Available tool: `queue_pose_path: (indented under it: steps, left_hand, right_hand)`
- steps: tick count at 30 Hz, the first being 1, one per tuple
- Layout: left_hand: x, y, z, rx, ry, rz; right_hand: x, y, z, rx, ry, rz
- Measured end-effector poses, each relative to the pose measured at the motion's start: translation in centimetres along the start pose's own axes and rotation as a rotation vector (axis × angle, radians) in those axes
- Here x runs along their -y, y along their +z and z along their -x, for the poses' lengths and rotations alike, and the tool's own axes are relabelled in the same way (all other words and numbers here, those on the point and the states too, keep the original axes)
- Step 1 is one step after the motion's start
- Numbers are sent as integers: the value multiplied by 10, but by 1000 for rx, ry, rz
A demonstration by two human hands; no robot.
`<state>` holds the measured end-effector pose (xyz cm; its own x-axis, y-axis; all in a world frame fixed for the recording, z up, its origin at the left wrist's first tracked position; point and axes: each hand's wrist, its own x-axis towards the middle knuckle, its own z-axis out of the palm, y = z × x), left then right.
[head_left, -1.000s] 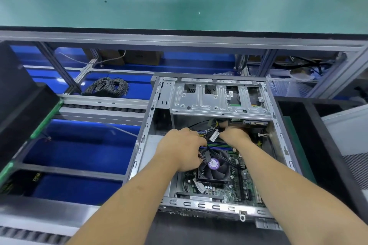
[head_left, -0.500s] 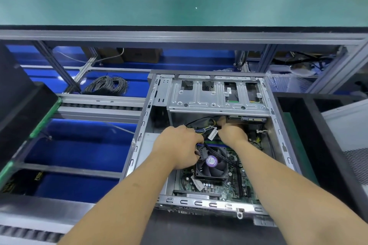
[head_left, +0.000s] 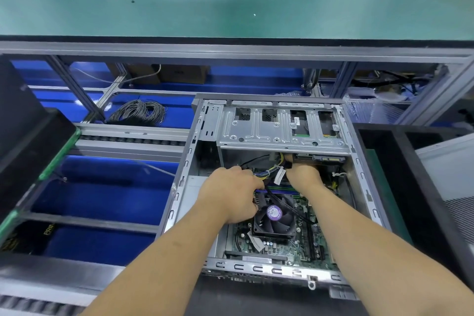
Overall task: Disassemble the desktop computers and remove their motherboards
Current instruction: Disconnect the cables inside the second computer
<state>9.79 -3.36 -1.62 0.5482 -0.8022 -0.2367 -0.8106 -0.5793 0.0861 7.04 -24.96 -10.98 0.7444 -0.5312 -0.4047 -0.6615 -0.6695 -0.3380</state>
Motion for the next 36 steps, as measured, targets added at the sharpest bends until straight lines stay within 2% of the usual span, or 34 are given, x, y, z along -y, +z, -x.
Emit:
queue_pose_path:
  steps: [3,9,11,13,15,17,20,25,32,36]
  left_hand:
    - [0,0,0,2,-5,0]
    - [1,-1,0,-6,-4,7]
    - [0,-1,1,-2,0,14]
    - [0,-2,1,2,5,24]
    - [-1,-3,0,-4,13,40]
    - [-2,-5,1,-5,27,51]
    - [-2,-6,3,7,42,57]
    - [-2,-7,2,-9,53,62]
    - [-1,-7,3,2,62,76]
    - [-1,-7,4,-10,79,83]
  right_hand:
    - [1,1,-1,-8,-75,68]
    - [2,-10,25,-115,-71,264]
    - [6,-11,33,-81,-171,304]
    - [8,-13,38,-23,-331,246]
    - [12,-15,40,26,-413,127]
    - [12,-17,40,55,-421,28]
    - [13,-14,40,33,-408,15]
    - [25,-9,34,-39,-285,13]
    - [58,-8,21,51,86,164]
    - [53,-10,20,41,181,209]
